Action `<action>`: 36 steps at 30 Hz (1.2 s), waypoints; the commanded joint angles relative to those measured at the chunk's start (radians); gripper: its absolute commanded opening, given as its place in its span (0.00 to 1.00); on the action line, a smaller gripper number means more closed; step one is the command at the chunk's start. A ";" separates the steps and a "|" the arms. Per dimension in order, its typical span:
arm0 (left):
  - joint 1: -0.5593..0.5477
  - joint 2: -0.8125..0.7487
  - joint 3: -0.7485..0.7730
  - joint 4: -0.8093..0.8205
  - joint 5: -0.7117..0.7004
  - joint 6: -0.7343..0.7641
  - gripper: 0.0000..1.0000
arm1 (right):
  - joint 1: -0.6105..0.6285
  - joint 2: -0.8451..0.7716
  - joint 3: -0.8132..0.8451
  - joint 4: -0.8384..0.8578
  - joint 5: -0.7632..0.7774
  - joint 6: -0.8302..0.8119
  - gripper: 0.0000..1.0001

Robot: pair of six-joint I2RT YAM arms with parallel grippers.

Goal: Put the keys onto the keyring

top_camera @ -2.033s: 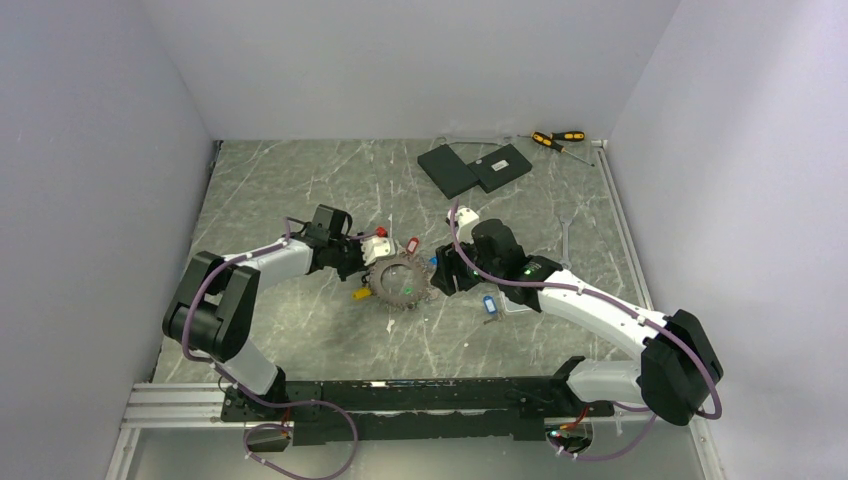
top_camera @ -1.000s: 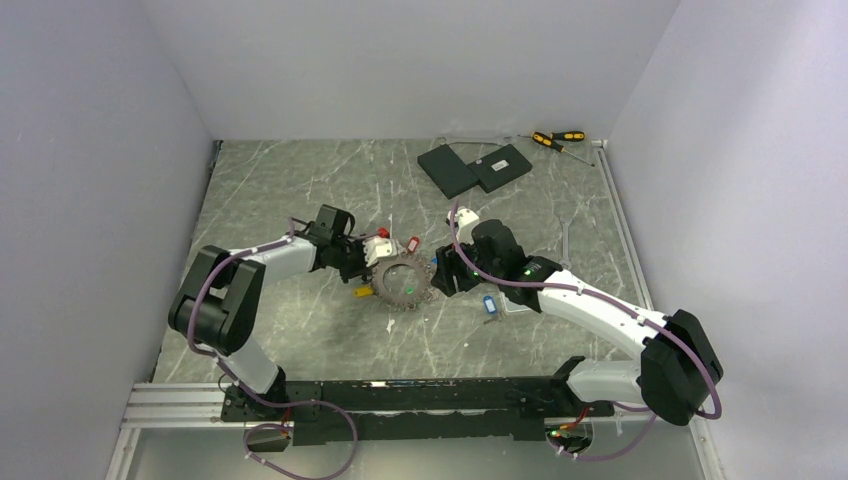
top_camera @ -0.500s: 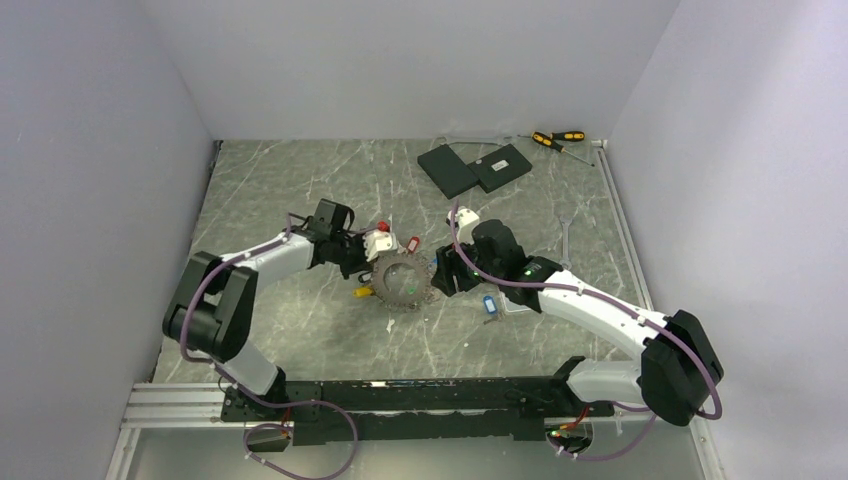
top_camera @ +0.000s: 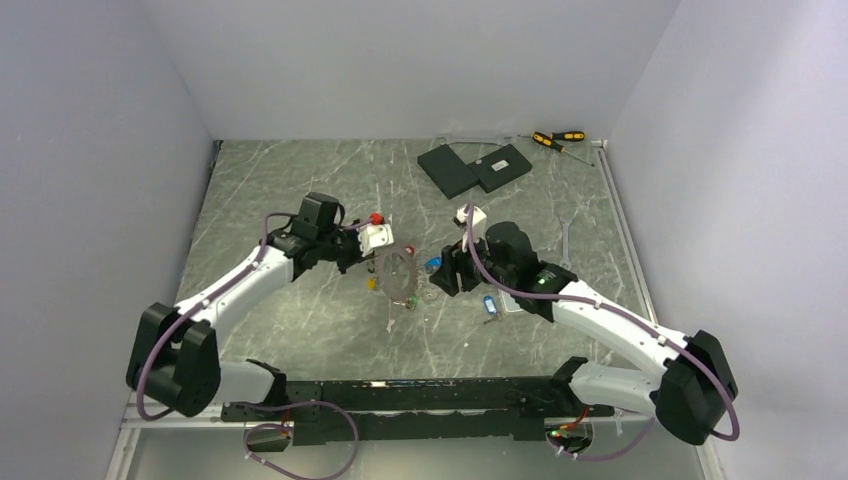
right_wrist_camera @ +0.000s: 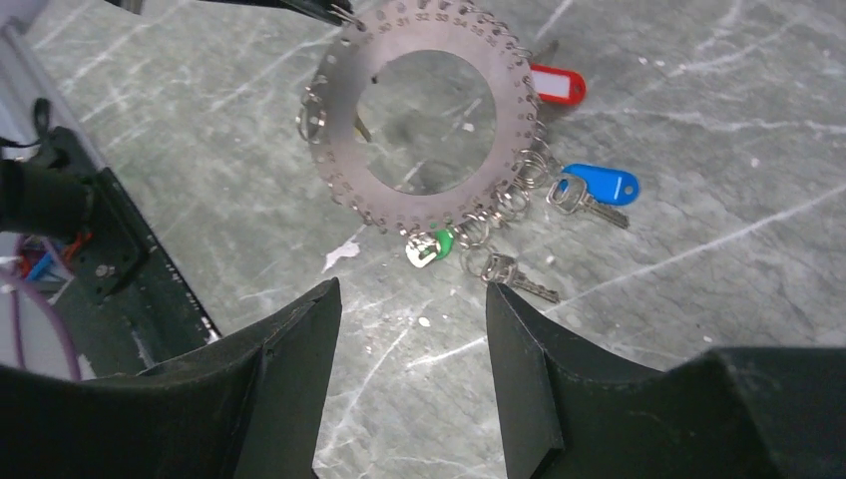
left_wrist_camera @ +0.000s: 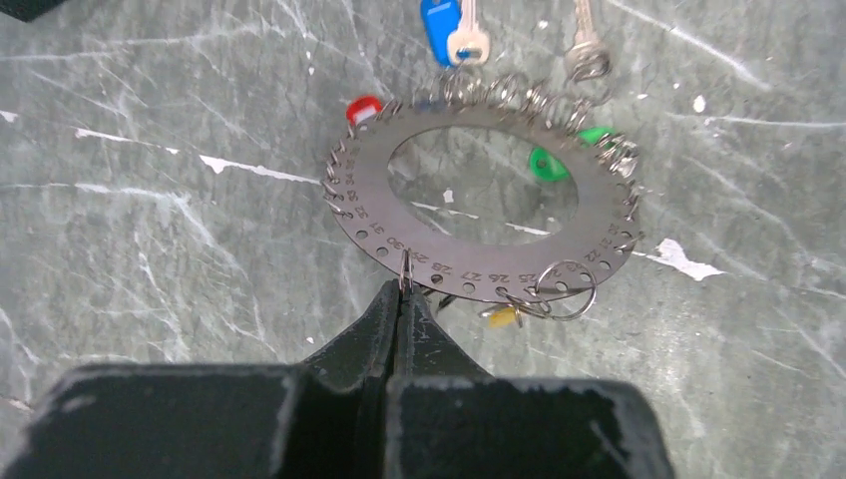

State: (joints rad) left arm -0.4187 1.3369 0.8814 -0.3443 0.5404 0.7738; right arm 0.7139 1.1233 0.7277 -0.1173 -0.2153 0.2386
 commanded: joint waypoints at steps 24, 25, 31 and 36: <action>-0.113 -0.509 -0.096 0.030 0.095 -0.145 0.00 | 0.167 -0.073 -0.080 0.495 -0.229 -0.328 0.57; -0.115 -0.520 -0.101 0.030 0.103 -0.147 0.00 | 0.169 -0.068 -0.080 0.511 -0.233 -0.342 0.57; -0.118 -0.555 -0.104 0.021 0.167 -0.172 0.00 | 0.170 -0.060 -0.054 0.540 -0.268 -0.383 0.56; -0.118 -0.564 -0.121 0.055 0.207 -0.196 0.00 | 0.170 -0.015 0.010 0.517 -0.322 -0.328 0.56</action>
State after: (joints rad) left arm -0.5335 0.7994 0.7654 -0.3782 0.6655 0.6136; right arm 0.8799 1.0828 0.6582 0.3416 -0.4805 -0.1051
